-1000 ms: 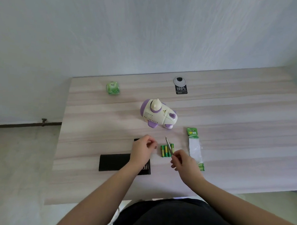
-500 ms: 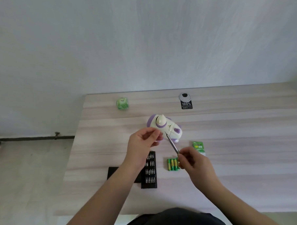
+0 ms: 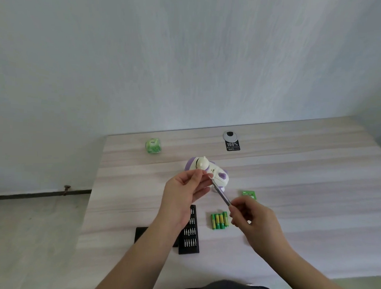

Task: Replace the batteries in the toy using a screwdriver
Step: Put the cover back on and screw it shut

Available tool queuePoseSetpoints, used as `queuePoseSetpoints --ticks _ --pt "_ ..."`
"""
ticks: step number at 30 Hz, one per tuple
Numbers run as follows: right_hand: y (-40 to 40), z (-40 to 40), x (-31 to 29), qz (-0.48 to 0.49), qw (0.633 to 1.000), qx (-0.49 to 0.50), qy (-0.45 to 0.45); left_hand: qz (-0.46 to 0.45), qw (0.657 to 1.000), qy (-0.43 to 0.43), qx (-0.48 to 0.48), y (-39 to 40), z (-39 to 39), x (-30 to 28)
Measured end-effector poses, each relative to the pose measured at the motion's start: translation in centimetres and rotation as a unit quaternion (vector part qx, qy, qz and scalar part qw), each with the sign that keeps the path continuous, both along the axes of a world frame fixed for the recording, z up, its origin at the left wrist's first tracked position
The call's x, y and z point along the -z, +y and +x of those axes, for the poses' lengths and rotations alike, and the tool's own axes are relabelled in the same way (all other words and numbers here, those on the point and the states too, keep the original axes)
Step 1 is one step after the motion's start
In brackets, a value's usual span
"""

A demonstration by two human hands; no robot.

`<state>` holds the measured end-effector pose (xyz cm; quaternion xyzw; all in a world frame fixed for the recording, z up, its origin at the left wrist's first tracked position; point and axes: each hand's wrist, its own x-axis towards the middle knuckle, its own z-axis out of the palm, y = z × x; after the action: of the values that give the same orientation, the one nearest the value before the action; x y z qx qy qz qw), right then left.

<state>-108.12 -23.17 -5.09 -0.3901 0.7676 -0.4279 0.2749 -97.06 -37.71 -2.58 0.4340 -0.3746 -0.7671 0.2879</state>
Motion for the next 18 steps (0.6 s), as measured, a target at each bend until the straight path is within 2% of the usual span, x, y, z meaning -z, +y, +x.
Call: queuePoseSetpoints --ticks 8,18 --pt "0.7 0.2 -1.4 -0.029 0.999 0.008 0.04 -0.044 0.999 0.009 0.013 0.8 0.3 -1.2" --pt "1.3 0.3 -1.9 -0.035 0.999 0.022 0.035 -0.082 0.996 0.0 0.036 1.5 0.4 -2.1"
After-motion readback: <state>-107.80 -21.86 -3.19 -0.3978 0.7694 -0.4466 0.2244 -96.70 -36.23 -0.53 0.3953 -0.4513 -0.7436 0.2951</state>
